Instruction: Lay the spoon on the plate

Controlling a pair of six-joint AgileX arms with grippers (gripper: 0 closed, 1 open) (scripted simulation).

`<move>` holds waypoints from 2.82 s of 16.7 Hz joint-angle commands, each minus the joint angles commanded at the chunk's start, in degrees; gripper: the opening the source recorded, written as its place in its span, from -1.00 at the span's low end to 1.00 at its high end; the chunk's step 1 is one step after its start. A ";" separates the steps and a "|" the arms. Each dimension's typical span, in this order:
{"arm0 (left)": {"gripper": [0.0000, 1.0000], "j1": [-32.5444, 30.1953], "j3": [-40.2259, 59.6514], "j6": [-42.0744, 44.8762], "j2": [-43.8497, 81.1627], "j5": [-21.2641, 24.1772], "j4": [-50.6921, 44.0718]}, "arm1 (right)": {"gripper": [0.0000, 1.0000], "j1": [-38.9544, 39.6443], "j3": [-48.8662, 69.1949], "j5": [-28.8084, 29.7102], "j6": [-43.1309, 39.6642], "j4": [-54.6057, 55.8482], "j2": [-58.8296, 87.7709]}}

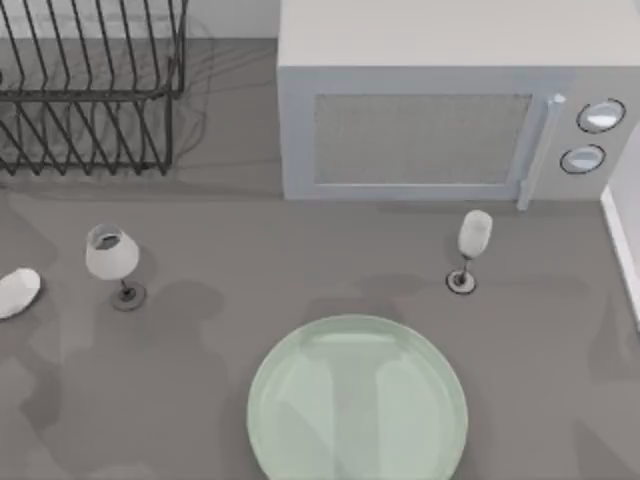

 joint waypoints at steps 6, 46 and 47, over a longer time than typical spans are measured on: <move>1.00 1.32 3.32 2.44 4.43 -0.35 -2.50 | 1.00 0.00 0.00 0.00 0.00 0.00 0.00; -1.00 1.41 -7.98 1.64 11.28 0.97 16.15 | 1.00 0.00 0.00 0.00 0.00 0.00 0.00; -1.00 1.43 -7.83 1.68 11.20 0.97 15.99 | 1.00 0.00 0.00 0.00 0.00 0.00 0.00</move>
